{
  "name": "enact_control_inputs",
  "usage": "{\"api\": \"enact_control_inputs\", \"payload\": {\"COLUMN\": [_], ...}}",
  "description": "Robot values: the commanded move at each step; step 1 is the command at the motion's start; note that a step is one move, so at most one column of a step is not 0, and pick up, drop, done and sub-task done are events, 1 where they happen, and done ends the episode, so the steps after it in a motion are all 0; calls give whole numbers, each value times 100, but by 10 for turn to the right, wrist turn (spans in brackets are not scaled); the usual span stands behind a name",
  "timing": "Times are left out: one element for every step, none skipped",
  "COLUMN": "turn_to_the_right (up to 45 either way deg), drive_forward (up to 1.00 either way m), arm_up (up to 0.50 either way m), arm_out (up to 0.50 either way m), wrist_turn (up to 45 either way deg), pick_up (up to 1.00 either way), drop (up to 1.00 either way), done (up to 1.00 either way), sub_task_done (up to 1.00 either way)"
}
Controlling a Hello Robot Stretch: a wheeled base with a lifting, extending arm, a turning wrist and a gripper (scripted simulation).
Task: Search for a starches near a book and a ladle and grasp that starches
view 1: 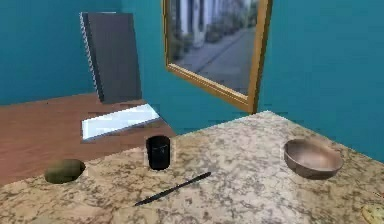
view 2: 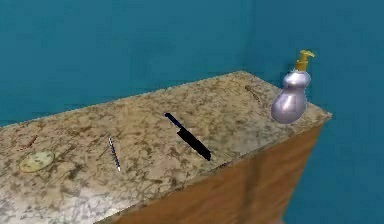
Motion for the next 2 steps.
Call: {"api": "enact_control_inputs", "payload": {"turn_to_the_right": [-450, -450], "drive_forward": [0, 0], "arm_up": [0, 0], "arm_out": [0, 0], "wrist_turn": [0, 0], "pick_up": [0, 0], "drop": [0, 0], "done": [0, 0], "sub_task_done": [0, 0]}}
